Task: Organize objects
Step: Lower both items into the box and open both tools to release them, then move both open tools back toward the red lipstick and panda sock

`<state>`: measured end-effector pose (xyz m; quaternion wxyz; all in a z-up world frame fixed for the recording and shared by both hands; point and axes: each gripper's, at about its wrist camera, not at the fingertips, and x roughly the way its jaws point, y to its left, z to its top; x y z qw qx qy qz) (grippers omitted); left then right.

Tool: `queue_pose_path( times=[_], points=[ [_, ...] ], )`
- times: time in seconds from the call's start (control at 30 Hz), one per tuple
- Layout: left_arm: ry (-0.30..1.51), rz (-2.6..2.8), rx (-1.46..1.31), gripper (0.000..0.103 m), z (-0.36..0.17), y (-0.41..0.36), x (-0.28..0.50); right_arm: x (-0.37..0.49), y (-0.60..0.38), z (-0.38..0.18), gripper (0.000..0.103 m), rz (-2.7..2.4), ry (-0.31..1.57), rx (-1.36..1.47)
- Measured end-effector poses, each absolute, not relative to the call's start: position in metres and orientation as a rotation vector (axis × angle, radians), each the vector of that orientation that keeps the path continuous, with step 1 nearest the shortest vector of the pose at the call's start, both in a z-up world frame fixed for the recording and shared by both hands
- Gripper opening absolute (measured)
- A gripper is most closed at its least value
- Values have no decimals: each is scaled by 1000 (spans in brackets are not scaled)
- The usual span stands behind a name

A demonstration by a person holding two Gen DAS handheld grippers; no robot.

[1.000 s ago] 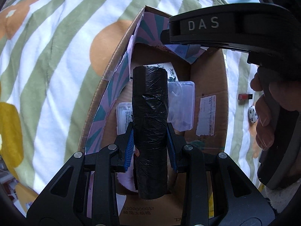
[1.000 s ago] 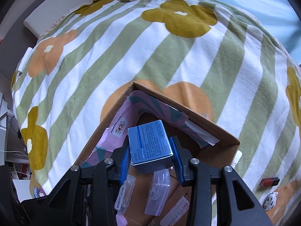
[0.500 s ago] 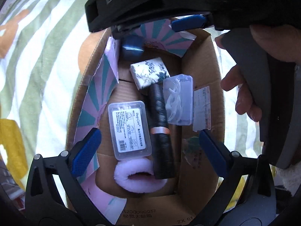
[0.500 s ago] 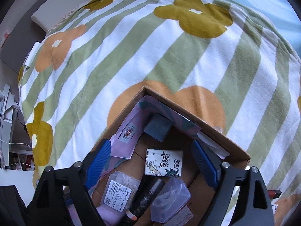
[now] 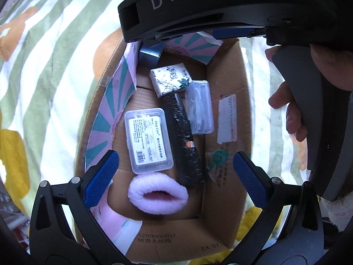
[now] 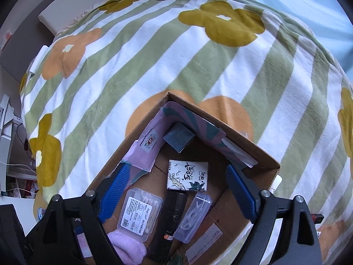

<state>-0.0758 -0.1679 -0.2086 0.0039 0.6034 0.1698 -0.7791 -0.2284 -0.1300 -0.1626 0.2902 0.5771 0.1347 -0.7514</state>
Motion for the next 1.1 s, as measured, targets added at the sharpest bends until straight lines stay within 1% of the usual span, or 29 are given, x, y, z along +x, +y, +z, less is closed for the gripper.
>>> queue_pose_path(
  times=[0.23,0.27,0.3,0.37,0.67,0.8,1.0,1.1],
  points=[
    [508,-2471,1860,103,-176,-165,-66,-211,-111,-127,87,-2047,335,1509],
    [505,-2477,1852,103,-172,-164,-64,-207,-107,-120,89,-2057,331,1503],
    [500,-2484,1845,103,-160,-163,-57,-204,-103,-115,96,-2063,326,1499],
    [490,-2495,1837,103,-148,-160,-51,-195,-94,-104,102,-2076,307,1489],
    [406,-2549,1784,103,-95,-145,-19,-151,-37,-60,102,-2166,201,1470],
    [397,-2580,1759,103,-77,-138,-9,-132,-2,-44,102,-2244,144,1466],
    [331,-2646,1721,103,-56,-117,-11,-104,51,-30,102,-2363,121,1501],
    [296,-2667,1692,103,-48,-105,-14,-92,79,-23,102,-2436,73,1505]
  ],
)
